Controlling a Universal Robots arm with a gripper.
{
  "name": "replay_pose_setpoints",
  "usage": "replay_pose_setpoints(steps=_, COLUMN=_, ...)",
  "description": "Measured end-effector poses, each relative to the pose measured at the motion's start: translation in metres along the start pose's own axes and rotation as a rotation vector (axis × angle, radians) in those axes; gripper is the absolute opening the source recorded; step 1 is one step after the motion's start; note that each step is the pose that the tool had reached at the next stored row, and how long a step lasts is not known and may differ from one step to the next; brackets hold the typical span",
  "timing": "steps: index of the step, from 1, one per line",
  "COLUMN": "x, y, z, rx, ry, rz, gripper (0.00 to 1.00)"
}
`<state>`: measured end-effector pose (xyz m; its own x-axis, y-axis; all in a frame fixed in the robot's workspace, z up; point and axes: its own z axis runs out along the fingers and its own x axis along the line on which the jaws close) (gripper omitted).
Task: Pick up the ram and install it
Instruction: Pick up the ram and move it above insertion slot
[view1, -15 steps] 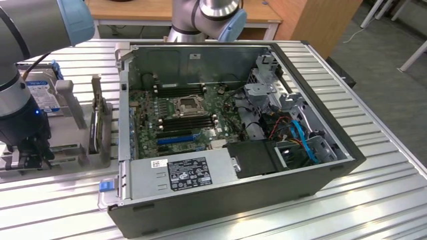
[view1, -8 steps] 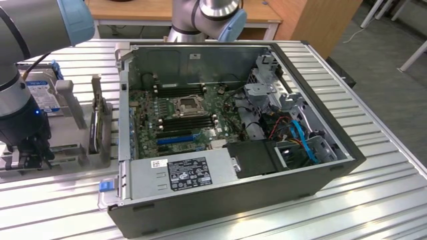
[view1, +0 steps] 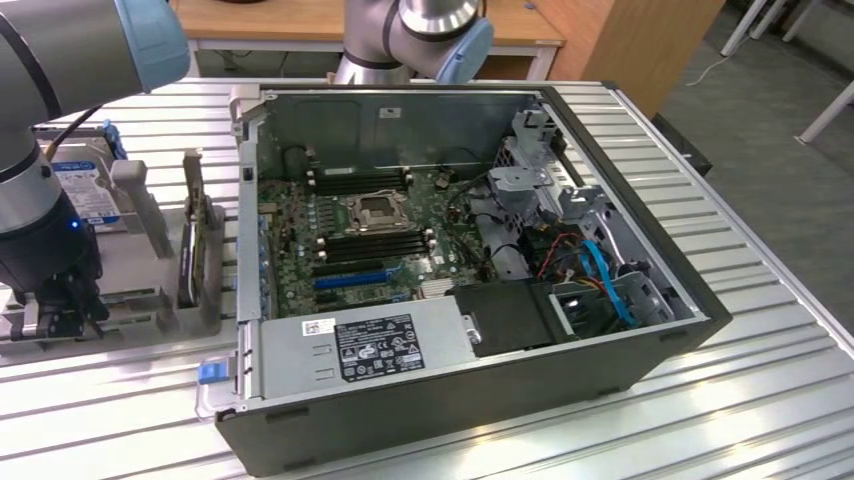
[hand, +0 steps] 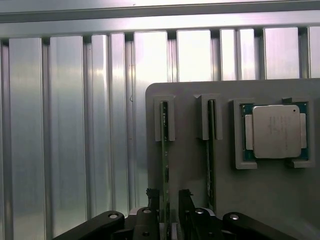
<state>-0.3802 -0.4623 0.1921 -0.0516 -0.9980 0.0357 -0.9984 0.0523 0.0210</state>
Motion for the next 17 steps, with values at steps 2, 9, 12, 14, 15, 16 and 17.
replay_pose_setpoints(steps=2, x=0.0, y=0.0, z=0.0, rx=0.0, ry=0.0, rz=0.0, gripper=0.3)
replay_pose_setpoints(steps=9, x=0.0, y=0.0, z=0.0, rx=-0.0001, ry=-0.0001, rz=0.0, gripper=0.3)
replay_pose_setpoints(steps=12, x=0.0, y=0.0, z=0.0, rx=-0.0001, ry=-0.0001, rz=0.0, gripper=0.3)
replay_pose_setpoints(steps=14, x=0.0, y=0.0, z=0.0, rx=-0.0001, ry=0.0, rz=0.0, gripper=0.3)
replay_pose_setpoints(steps=15, x=0.0, y=0.0, z=0.0, rx=0.0, ry=0.0, rz=0.0, gripper=0.3)
replay_pose_setpoints(steps=16, x=0.0, y=0.0, z=0.0, rx=-0.0001, ry=-0.0001, rz=0.0, gripper=0.3)
replay_pose_setpoints(steps=17, x=0.0, y=0.0, z=0.0, rx=-0.0001, ry=0.0, rz=0.0, gripper=0.31)
